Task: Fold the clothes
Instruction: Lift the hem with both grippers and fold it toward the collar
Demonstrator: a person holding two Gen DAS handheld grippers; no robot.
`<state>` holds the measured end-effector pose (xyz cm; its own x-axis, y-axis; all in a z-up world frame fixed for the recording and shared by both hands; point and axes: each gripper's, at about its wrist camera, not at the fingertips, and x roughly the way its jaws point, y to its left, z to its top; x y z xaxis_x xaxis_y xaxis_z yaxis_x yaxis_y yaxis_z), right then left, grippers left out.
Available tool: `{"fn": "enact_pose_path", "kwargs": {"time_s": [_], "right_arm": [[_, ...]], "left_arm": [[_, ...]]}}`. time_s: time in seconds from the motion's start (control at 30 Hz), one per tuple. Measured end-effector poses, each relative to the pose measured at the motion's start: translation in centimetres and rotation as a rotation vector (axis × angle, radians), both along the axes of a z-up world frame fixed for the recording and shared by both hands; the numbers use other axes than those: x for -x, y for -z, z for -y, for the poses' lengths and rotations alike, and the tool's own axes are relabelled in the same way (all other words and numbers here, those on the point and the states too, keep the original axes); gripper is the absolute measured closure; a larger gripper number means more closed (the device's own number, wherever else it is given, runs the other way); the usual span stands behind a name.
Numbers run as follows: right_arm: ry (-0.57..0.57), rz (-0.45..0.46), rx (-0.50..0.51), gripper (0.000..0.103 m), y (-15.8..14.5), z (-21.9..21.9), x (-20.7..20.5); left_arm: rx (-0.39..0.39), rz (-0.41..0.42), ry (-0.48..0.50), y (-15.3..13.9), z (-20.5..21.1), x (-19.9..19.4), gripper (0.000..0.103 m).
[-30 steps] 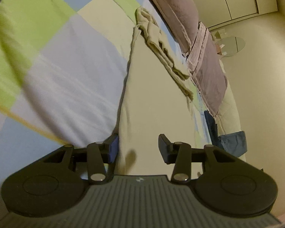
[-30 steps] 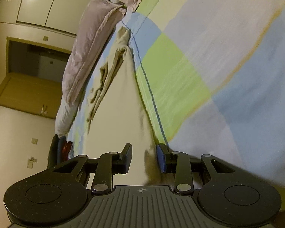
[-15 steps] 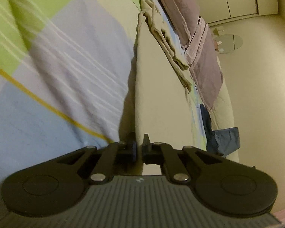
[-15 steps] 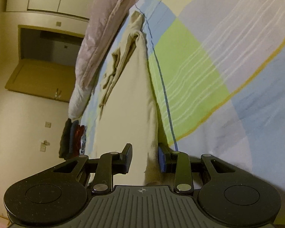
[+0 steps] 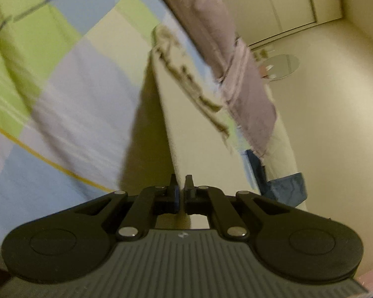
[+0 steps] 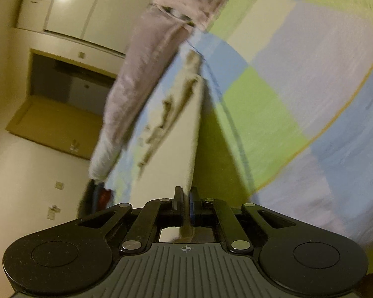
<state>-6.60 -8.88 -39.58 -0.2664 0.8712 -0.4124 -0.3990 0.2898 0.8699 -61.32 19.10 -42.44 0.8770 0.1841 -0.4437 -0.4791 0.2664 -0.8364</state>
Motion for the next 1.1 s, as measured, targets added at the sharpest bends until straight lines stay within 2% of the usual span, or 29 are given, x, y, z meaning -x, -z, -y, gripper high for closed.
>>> {"fn": "enact_pose_path", "kwargs": {"time_s": [0.17,0.27,0.5,0.67,0.77,0.9,1.0,1.1], "right_arm": [[-0.001,0.006,-0.065,0.101,-3.0,3.8,2.3],[0.000,0.004,-0.078,0.101,-3.5,7.4,4.5],[0.052,-0.070,-0.057,0.101,-2.1,16.2,9.4],[0.058,-0.098,-0.026,0.101,-1.6,20.5,11.8],[0.057,-0.111,-0.004,0.101,-1.7,20.9,12.2],[0.039,-0.100,0.007,0.101,-2.8,20.0,11.5],[0.019,-0.076,-0.017,0.101,-4.5,18.7,10.3],[0.009,-0.063,-0.051,0.101,-6.4,15.1,8.2]], "left_arm": [[-0.050,0.042,0.004,-2.5,3.0,2.6,0.102],[-0.071,0.060,0.007,-3.3,5.9,4.5,0.102],[-0.042,0.077,-0.016,-2.2,14.2,9.4,0.102],[-0.017,0.061,-0.020,-2.0,17.0,11.4,0.102],[-0.004,0.046,-0.019,-1.9,17.1,11.5,0.102],[0.013,0.074,-0.028,-2.8,15.6,11.2,0.102],[0.007,0.096,-0.025,-4.2,13.0,10.2,0.102],[-0.010,0.113,-0.016,-5.7,9.2,8.0,0.102]]}}
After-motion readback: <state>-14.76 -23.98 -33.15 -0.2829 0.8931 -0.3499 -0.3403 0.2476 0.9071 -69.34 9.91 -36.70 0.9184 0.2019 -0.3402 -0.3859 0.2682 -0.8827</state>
